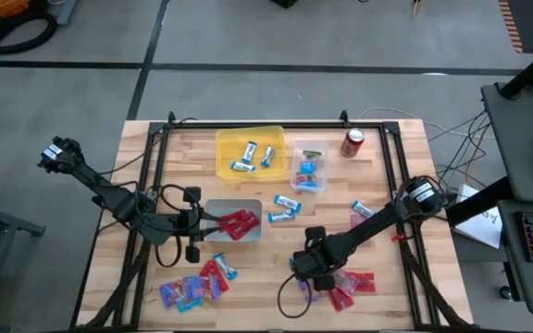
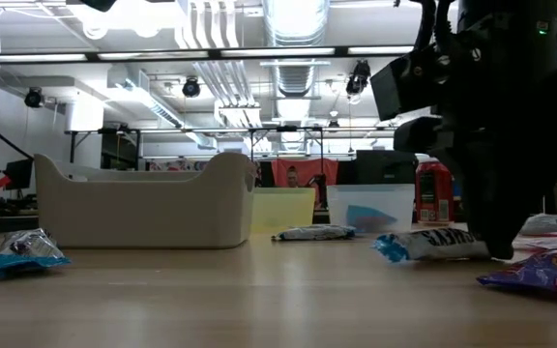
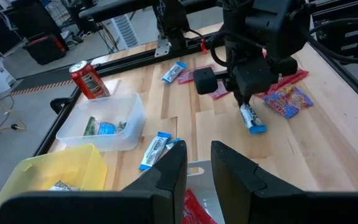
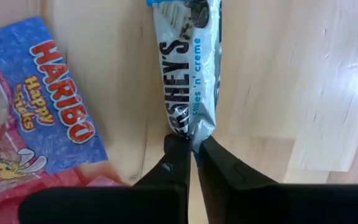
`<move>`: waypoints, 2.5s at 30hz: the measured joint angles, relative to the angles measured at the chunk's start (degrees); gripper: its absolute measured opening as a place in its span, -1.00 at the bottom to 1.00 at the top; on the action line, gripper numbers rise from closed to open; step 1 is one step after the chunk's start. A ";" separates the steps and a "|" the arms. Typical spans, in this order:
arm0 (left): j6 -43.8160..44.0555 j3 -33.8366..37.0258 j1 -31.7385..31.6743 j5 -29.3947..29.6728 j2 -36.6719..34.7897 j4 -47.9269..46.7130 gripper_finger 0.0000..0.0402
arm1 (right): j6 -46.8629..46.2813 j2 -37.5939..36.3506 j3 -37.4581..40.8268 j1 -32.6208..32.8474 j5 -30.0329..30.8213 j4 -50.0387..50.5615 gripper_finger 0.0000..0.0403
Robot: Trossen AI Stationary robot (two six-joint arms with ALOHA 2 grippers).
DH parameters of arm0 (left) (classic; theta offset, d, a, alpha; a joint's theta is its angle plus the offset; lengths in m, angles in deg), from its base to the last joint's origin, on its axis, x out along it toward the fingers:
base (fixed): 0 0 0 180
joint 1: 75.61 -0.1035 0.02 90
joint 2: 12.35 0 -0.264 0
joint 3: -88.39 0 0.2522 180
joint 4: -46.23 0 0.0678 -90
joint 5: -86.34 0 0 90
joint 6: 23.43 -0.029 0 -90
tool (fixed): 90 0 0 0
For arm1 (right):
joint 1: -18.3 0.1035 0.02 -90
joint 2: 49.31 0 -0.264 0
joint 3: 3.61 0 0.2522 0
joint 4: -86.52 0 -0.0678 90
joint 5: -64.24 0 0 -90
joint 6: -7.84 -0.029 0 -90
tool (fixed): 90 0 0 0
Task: Sort candy
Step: Put the white candy into the yellow bin, then put the blue candy into the transparent bin
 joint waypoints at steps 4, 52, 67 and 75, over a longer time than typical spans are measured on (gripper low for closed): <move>0.87 0.00 0.02 0.00 0.00 0.01 -0.71 | 0.07 -1.47 -0.88 -0.98 0.04 0.12 -0.93; 64.69 0.00 15.85 -32.01 10.04 -12.50 -0.81 | 39.73 -8.20 -1.91 -47.00 4.38 -34.09 -0.92; 80.58 0.00 16.88 -40.29 16.27 -15.96 -0.48 | 36.04 -8.11 -1.91 -46.94 4.71 -34.00 -0.17; 85.23 0.00 20.02 -42.56 21.45 -16.77 -0.10 | 34.53 -8.11 -1.91 -46.80 4.47 -33.17 -0.12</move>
